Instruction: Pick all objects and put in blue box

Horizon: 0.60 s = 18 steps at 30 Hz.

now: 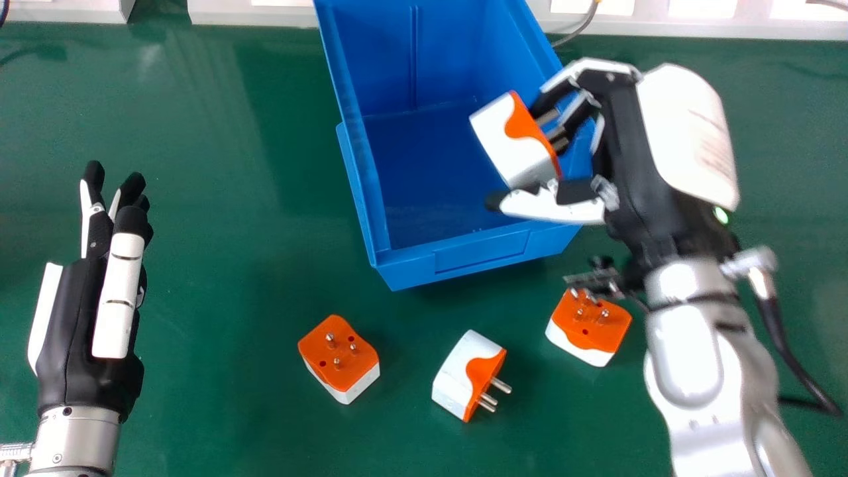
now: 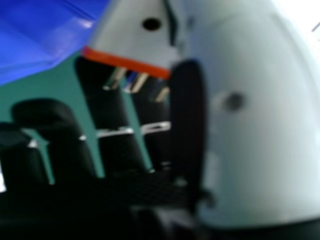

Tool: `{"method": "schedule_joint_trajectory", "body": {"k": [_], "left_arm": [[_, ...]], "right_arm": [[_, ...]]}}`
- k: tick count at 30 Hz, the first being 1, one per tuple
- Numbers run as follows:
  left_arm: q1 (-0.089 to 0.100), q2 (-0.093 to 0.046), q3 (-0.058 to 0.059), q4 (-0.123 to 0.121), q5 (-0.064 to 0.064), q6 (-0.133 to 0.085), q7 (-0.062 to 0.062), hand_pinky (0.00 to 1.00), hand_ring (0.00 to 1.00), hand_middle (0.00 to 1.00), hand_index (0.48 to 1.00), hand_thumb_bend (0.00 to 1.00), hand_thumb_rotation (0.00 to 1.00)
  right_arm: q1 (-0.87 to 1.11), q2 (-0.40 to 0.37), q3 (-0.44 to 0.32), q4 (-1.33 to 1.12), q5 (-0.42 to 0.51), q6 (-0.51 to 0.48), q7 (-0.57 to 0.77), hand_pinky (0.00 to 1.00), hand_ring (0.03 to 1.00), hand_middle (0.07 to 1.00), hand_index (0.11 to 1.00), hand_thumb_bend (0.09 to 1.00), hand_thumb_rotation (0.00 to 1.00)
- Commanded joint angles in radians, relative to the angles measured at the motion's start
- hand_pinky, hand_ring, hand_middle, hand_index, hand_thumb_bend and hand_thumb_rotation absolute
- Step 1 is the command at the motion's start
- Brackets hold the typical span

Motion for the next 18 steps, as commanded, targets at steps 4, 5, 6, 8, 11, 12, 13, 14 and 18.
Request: {"method": "schedule_joint_trajectory", "body": {"k": [4,5,6,8,11,12,13,14,18], "left_arm": [[-0.006,0.003,0.002,-0.001,0.005,-0.025,0.008,0.99,0.99,0.98,0.978,0.56,0.92],[-0.007,0.004,0.002,0.000,0.007,-0.027,0.009,0.99,0.99,0.98,0.980,0.56,0.93],[-0.007,0.004,0.001,0.001,0.007,-0.028,0.009,0.99,0.99,0.98,0.981,0.56,0.93],[-0.005,0.003,-0.001,-0.004,0.006,-0.025,0.010,0.99,0.99,0.98,0.981,0.55,0.93],[-0.003,0.005,-0.005,-0.010,0.007,-0.021,0.012,0.99,0.99,0.98,0.982,0.55,0.93],[-0.002,0.005,-0.006,-0.012,0.007,-0.018,0.012,0.99,0.99,0.98,0.983,0.55,0.93],[-0.001,0.003,-0.007,-0.016,0.007,-0.017,0.014,1.00,0.99,0.98,0.984,0.56,0.93],[0.000,0.002,-0.008,-0.019,0.008,-0.017,0.016,0.99,0.99,0.98,0.979,0.56,0.92],[0.002,0.003,-0.012,-0.022,0.015,-0.021,0.019,0.99,0.98,0.98,0.982,0.57,0.92]], "right_arm": [[-0.211,0.029,0.000,0.193,0.021,-0.021,-0.066,0.13,0.197,0.287,0.479,0.484,0.14],[-0.249,0.034,0.002,0.244,0.022,-0.029,-0.092,0.12,0.191,0.276,0.477,0.484,0.14],[-0.284,0.040,0.004,0.292,0.026,-0.036,-0.114,0.11,0.170,0.243,0.473,0.485,0.13],[-0.352,0.056,0.006,0.369,0.035,-0.021,-0.131,0.08,0.115,0.174,0.470,0.486,0.13],[-0.445,0.074,0.018,0.459,0.034,0.012,-0.135,0.07,0.106,0.169,0.469,0.485,0.13],[-0.474,0.076,0.027,0.485,0.024,0.031,-0.128,0.08,0.129,0.200,0.470,0.484,0.14],[-0.508,0.081,0.036,0.518,0.017,0.057,-0.119,0.09,0.148,0.223,0.471,0.483,0.14],[-0.545,0.088,0.044,0.557,0.015,0.084,-0.106,0.13,0.202,0.290,0.474,0.483,0.14],[-0.673,0.114,0.083,0.716,0.012,0.185,-0.074,0.21,0.313,0.415,0.483,0.482,0.15]]}}
